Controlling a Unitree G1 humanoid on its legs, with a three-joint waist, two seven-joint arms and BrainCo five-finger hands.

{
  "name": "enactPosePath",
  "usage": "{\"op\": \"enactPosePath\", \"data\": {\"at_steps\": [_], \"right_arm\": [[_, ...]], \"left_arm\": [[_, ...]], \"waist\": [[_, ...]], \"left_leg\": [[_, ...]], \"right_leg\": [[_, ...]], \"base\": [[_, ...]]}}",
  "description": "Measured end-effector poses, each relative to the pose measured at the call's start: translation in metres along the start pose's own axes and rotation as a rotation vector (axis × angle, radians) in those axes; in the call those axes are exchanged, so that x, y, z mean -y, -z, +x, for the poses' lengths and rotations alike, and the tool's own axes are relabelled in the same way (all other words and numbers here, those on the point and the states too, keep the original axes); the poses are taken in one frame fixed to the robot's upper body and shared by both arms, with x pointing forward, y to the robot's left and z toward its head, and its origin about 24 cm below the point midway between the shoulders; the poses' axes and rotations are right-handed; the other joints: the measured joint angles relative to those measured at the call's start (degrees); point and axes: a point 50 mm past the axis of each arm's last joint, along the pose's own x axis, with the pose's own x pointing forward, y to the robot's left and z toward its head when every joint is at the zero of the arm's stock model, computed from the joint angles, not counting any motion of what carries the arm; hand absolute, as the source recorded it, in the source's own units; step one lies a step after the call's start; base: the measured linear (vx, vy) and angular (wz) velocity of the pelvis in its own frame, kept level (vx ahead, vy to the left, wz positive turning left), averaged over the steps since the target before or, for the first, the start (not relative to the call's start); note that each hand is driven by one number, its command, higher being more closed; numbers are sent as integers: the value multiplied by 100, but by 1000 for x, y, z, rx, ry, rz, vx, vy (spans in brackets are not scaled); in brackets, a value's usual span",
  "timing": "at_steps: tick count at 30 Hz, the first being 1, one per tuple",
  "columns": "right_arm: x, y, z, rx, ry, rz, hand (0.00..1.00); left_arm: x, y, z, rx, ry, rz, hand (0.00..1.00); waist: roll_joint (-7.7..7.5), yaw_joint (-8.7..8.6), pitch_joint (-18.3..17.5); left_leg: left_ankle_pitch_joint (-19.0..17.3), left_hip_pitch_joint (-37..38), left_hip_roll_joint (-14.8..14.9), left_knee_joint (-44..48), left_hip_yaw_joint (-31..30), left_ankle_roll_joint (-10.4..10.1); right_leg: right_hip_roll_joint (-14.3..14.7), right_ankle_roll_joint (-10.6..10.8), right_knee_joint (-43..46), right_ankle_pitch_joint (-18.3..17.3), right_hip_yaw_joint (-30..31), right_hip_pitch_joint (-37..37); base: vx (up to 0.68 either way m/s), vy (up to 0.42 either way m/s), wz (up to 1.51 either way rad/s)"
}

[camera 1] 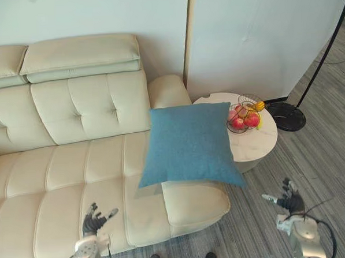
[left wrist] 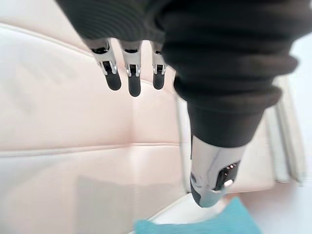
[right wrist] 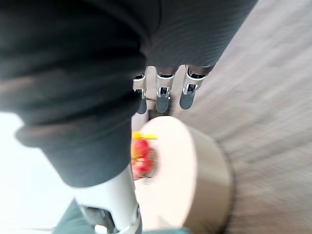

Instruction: Pick up cushions and gather them together orderly.

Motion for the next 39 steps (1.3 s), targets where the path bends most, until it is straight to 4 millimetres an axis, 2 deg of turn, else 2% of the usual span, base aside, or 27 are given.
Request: {"op": "enactPosePath", "data": {"at_steps": [1,3,6,8,11,13,18,20,23,24,27,31,35,39], "right_arm": [[-4,-7,4,24,-18,-2,0],[-25,-35,22,110,-83,-3,0],[-39,-55,32,168,-119,7,0],[-53,-84,48,233,-128,55,0],[-62,-124,65,314,-108,100,0],[-65,-142,73,335,-87,137,0],[-66,-166,81,359,-42,212,0],[-68,-190,83,405,-30,274,0],[-77,-210,84,442,-46,337,0],[-85,-221,83,453,-58,377,0],[-95,-232,81,466,-74,419,0],[-101,-239,80,474,-90,445,0],[-125,-243,75,465,-148,435,0],[-131,-249,72,483,-169,425,0]], "left_arm": [[1,-6,3,21,-1,-4,0],[12,-41,18,135,3,-46,0],[25,-68,30,210,15,-69,0],[44,-105,41,307,52,-88,0],[68,-153,49,430,89,-119,0],[78,-175,52,473,99,-123,0],[99,-217,55,547,116,-149,0],[110,-240,54,584,129,-169,0],[121,-257,52,608,153,-166,0],[132,-268,49,619,178,-179,0],[147,-278,43,627,215,-204,0],[172,-286,37,617,273,-191,0],[194,-285,29,593,320,-175,0],[197,-290,27,599,314,-172,0]], "waist": [[-1,1,0],[-7,16,25],[-12,57,73],[-22,116,297],[-48,160,669],[-35,220,891],[-25,308,1196],[-24,311,1297],[-20,307,1349],[-22,307,1351],[-20,300,1353],[-17,239,1355],[-17,115,1361],[-25,110,1375]], "left_leg": [[0,-26,0,2,9,0],[3,-236,5,16,32,3],[3,-370,-1,93,13,4],[4,-450,-5,158,-70,5],[18,-907,2,438,-193,27],[26,-1119,8,571,-230,39],[26,-1588,111,936,-248,40],[26,-1867,122,1098,-241,40],[26,-2040,147,1157,-206,40],[26,-2183,166,1212,-152,40],[30,-2378,190,1292,-91,44],[87,-2550,200,1297,-86,91],[102,-2650,232,1308,-34,88],[120,-2776,282,1308,60,62]], "right_leg": [[6,-11,-32,25,25,-21],[29,-29,-155,148,36,-171],[21,-61,-201,211,33,-228],[7,-75,-208,242,22,-234],[-39,-115,-88,299,33,-565],[-69,-120,38,302,43,-759],[-145,-121,560,300,182,-1292],[-184,-121,787,300,240,-1610],[-211,-120,922,298,309,-1839],[-215,-119,961,298,340,-1998],[-213,-119,966,297,371,-2171],[-212,-120,966,298,367,-2323],[-199,-151,962,326,381,-2419],[-142,-205,849,409,428,-2540]], "base": [[26,2,-15],[-6,-8,-7],[-10,3,4],[-43,11,19],[-109,22,22],[-105,15,7],[-85,17,2],[-87,28,-6],[-109,16,-9],[-75,-3,-8],[-91,-26,-11],[-74,-30,2],[-39,-18,-3],[-9,-19,-10]]}}
